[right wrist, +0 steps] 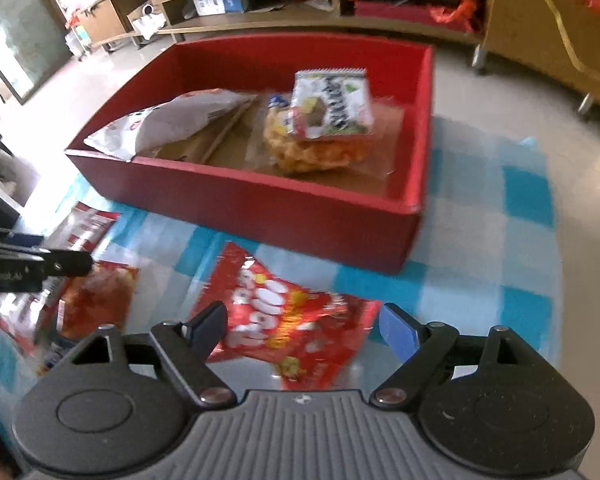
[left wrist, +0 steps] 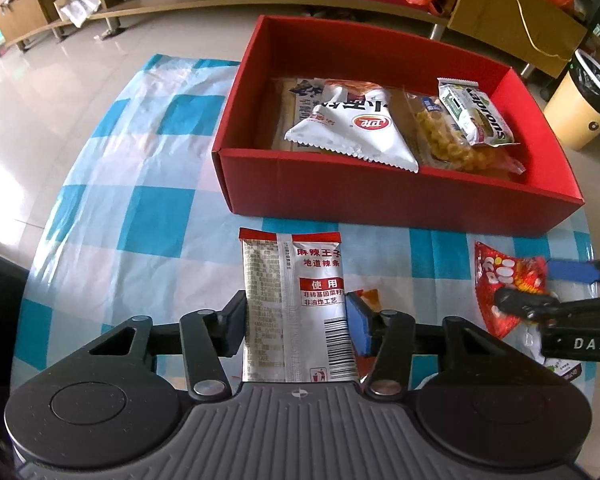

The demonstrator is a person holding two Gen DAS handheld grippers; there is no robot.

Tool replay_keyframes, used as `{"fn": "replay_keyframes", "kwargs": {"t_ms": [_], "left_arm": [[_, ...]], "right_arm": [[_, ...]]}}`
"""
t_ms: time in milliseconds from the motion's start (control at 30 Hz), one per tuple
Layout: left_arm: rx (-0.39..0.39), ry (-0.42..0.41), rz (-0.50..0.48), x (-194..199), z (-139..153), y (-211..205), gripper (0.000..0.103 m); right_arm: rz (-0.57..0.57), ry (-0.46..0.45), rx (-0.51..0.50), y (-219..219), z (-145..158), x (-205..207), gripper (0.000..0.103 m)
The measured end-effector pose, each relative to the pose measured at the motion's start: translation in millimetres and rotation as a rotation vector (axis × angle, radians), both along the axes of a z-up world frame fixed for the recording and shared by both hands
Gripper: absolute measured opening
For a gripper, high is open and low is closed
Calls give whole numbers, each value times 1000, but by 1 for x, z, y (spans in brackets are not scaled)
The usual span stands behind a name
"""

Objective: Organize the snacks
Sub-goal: 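Grasp the silver sauce packet with left gripper while right gripper grasps the red Trolli bag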

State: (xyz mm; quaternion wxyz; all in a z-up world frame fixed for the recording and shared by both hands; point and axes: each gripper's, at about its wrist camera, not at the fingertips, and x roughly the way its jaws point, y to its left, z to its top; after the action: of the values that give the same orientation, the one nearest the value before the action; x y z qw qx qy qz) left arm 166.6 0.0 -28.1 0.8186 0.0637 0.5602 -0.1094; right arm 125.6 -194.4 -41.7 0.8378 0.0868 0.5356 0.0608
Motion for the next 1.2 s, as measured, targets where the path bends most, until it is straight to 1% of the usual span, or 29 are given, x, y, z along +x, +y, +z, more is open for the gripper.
{"fn": "replay_keyframes", "kwargs": {"t_ms": [100, 200, 233, 300, 400, 433, 533, 600, 633, 667, 733, 800, 867, 1067, 1133, 1167, 1200], "left_arm": [[-8, 3, -4, 2, 1, 1, 59], [-22, 8, 2, 4, 2, 5, 59], [-24, 7, 4, 4, 3, 6, 59], [-26, 4, 7, 4, 4, 9, 60], [-27, 2, 16, 4, 5, 13, 53], [-33, 6, 19, 4, 5, 15, 53], [-36, 10, 16, 4, 4, 14, 54], [-21, 7, 10, 5, 2, 13, 55], [-17, 11, 8, 6, -1, 12, 57], [-17, 17, 6, 6, -3, 10, 59], [-11, 21, 5, 8, -7, 6, 73], [8, 13, -3, 9, -10, 2, 74], [16, 5, -7, 10, -11, -2, 76], [23, 0, -17, 11, -13, -6, 77], [24, 1, -23, 11, -14, -8, 81], [26, 4, -27, 11, -16, -10, 83], [28, 9, -30, 11, -17, -12, 87]], "right_arm": [[-23, 54, 90, 1, 1, -2, 81], [-13, 67, 236, 5, 16, -16, 81], [1, 63, 260, 8, 22, -21, 81], [26, 47, 217, 17, 32, -27, 81], [107, -2, 45, 36, 37, -32, 81], [124, 0, 21, 38, 33, -30, 81], [148, 35, 7, 45, 14, -18, 81], [168, 45, -45, 50, 3, -12, 81], [174, 49, -61, 53, -2, -10, 81], [176, 51, -65, 54, -5, -8, 83], [170, 33, -68, 57, -10, -5, 85], [162, 27, -79, 61, -11, -3, 94], [164, 34, -80, 65, -13, -1, 100], [136, 16, -123, 73, -18, -3, 101], [142, 13, -134, 74, -18, -4, 97], [146, 8, -150, 74, -16, -6, 91], [140, -1, -150, 73, -14, -7, 80]]}}
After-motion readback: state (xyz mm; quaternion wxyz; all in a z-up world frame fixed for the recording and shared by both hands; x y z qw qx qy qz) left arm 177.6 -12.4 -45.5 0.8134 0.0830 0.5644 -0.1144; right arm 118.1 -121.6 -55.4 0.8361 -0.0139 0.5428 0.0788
